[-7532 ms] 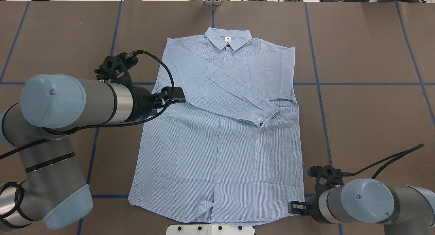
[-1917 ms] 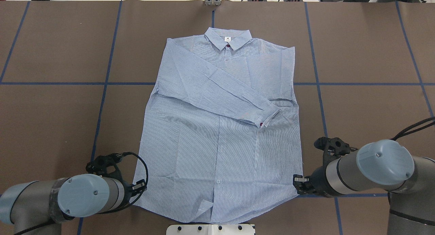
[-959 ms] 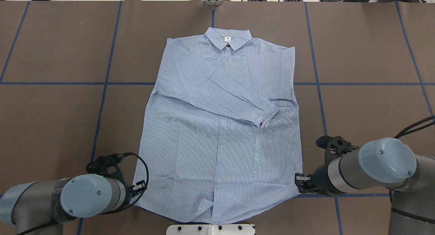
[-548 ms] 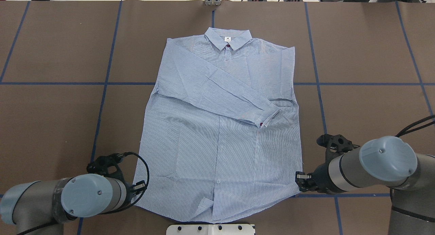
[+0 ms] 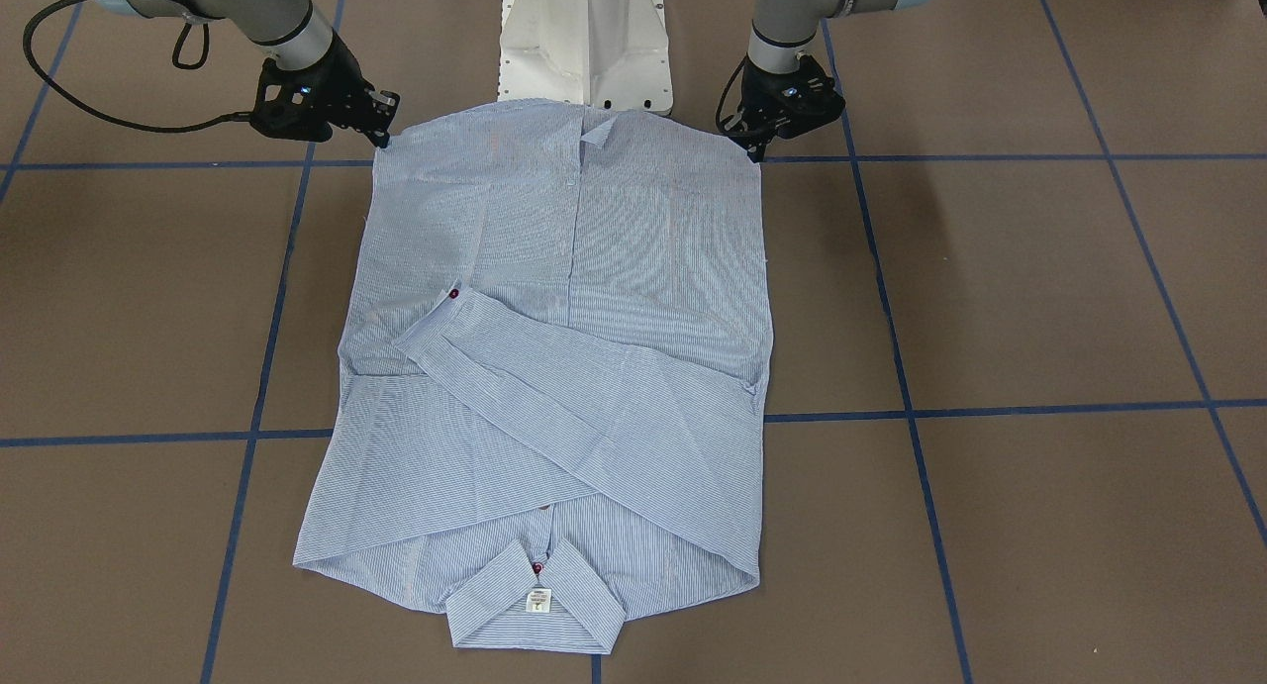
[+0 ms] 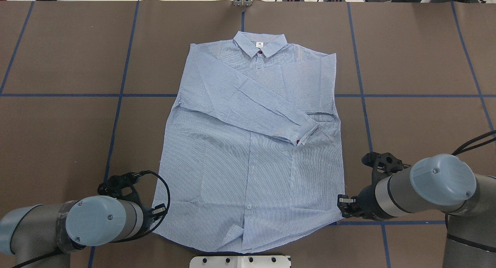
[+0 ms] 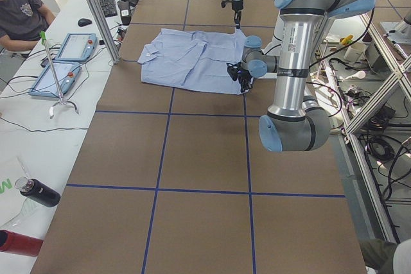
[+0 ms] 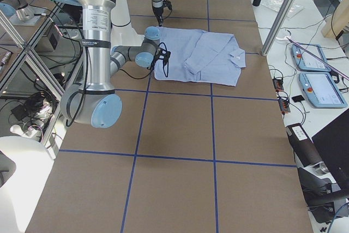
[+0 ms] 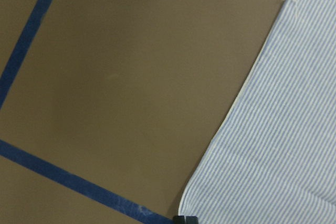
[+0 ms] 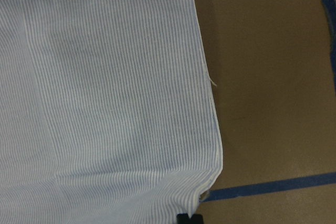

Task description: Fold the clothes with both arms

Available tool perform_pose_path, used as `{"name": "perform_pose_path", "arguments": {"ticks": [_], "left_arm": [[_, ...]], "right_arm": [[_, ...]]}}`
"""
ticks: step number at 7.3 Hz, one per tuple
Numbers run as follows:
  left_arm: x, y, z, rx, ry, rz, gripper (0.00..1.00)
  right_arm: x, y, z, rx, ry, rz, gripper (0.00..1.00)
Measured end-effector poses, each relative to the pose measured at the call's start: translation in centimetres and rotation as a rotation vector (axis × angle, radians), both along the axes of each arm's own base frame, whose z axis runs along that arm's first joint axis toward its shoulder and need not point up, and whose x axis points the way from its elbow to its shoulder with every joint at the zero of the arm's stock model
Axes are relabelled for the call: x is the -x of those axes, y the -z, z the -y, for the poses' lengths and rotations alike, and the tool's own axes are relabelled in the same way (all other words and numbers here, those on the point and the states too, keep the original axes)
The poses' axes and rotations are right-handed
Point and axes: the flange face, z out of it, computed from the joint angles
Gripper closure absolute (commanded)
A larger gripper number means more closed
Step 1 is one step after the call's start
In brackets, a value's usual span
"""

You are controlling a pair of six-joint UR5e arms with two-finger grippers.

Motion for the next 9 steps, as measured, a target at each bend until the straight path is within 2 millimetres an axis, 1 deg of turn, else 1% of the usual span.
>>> {"name": "perform_pose_path", "arguments": {"ticks": [3, 6, 7, 8, 9], "left_arm": [[1.5, 1.0, 0.0, 0.002, -0.005, 0.042, 1.0], [1.6, 1.1, -0.6, 0.006, -0.018, 0.067, 1.0], [2.0, 1.7, -0.6, 0.005, -0.018, 0.055, 1.0], [2.8, 2.9, -0.6, 0.004, -0.019, 0.029, 1.0], [4.4, 4.6, -0.8, 0.011, -0.025, 0.006, 1.0]], "right_arm": [[-0.6, 0.1, 0.6, 0.016, 0.005, 0.01, 1.0], [-0.6, 0.1, 0.7, 0.026, 0.019, 0.013, 1.0], [-0.8, 0.2, 0.8, 0.027, 0.019, 0.018, 1.0], [-1.1, 0.5, 1.1, 0.034, 0.022, 0.029, 1.0], [-1.9, 0.8, 1.8, 0.046, 0.032, 0.046, 1.0]]}}
